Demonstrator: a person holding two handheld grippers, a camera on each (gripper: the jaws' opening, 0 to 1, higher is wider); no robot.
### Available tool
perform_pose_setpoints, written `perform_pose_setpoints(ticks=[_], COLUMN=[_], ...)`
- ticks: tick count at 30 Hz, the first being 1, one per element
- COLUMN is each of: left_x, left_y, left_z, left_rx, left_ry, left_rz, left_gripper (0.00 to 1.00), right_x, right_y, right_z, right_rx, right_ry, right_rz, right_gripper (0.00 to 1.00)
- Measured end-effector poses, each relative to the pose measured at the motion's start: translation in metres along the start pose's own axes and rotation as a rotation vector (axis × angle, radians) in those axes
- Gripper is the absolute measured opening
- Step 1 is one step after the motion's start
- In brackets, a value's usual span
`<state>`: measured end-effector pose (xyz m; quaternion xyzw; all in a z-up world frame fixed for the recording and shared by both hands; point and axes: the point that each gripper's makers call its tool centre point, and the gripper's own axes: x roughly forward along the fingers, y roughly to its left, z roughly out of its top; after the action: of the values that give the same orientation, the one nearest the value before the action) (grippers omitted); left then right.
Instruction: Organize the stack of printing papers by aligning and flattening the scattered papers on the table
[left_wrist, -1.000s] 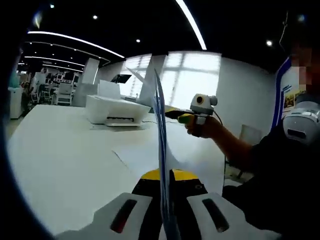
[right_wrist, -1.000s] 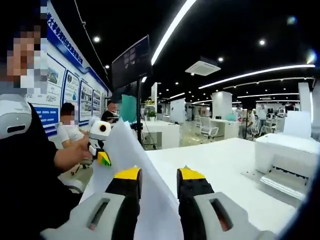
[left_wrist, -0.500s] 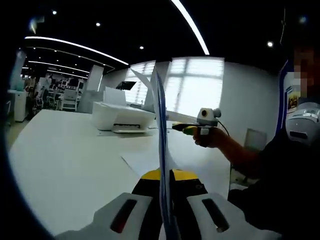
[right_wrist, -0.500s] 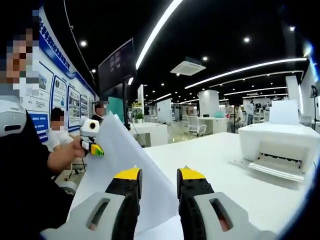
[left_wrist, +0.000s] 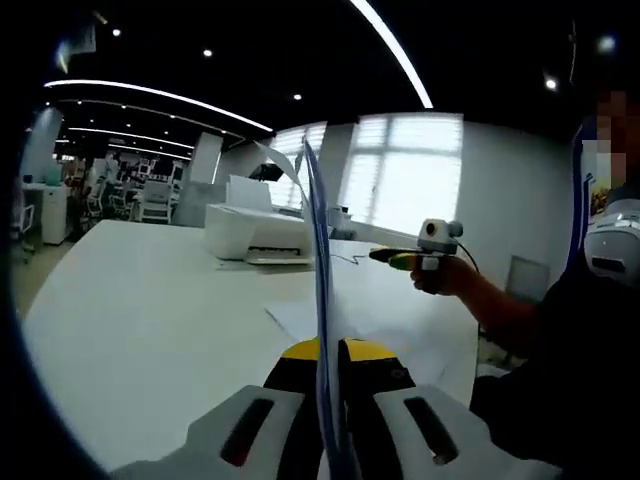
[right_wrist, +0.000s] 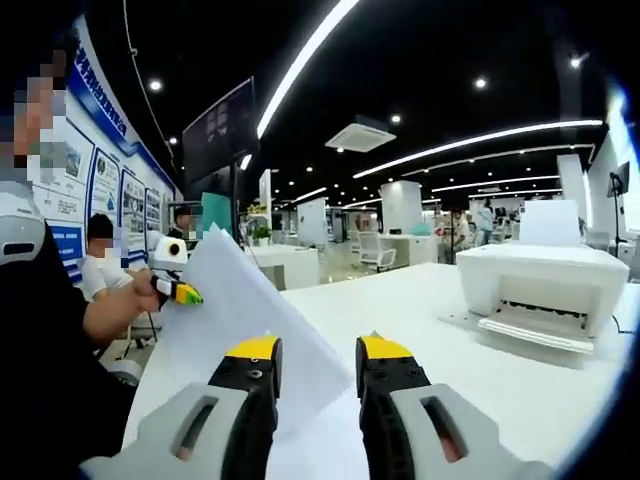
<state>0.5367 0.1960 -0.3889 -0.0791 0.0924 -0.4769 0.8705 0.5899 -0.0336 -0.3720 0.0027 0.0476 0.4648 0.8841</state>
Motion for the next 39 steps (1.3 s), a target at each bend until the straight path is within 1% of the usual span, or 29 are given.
perform_pose_setpoints(ticks=[4, 10, 16, 22, 27, 35, 39], left_x=[-0.003, -0.007, -0.011, -0.016, -0.017, -0.018, -0.018], left_y=[0.004, 0.006, 0.008, 0.012, 0.011, 0.011, 0.011], left_z=[0.000, 0.001, 0.002, 0.002, 0.002, -0.001, -0.003], left_rx=[0.002, 0.004, 0.003, -0.008, -0.010, -0.019, -0.026], left_ry=[-0.002, -0.007, -0.014, -0.021, -0.020, -0.012, -0.008], left_rz=[0.012, 0.018, 0.032, 0.041, 0.041, 0.037, 0.034], left_gripper=[0.07, 0.07, 0.07, 0.07, 0.07, 0.07, 0.07], right_x=[-0.003, -0.010, -0.018, -0.024, -0.027, -0.029, -0.027], right_y=[-0.003, -0.015, -0.033, -0.045, -0.053, -0.065, -0.067], right_z=[-0.004, -0.011, -0.023, -0.034, -0.043, -0.055, -0.060], right_rx=[0.002, 0.007, -0.016, -0.029, -0.024, -0.017, -0.011], right_ry=[0.006, 0.021, 0.066, 0.100, 0.120, 0.146, 0.156], right_rz=[-0.020, -0.067, -0.144, -0.189, -0.209, -0.246, -0.253], right_gripper=[0.27, 0.29, 0.35, 0.41, 0.44, 0.52, 0.55])
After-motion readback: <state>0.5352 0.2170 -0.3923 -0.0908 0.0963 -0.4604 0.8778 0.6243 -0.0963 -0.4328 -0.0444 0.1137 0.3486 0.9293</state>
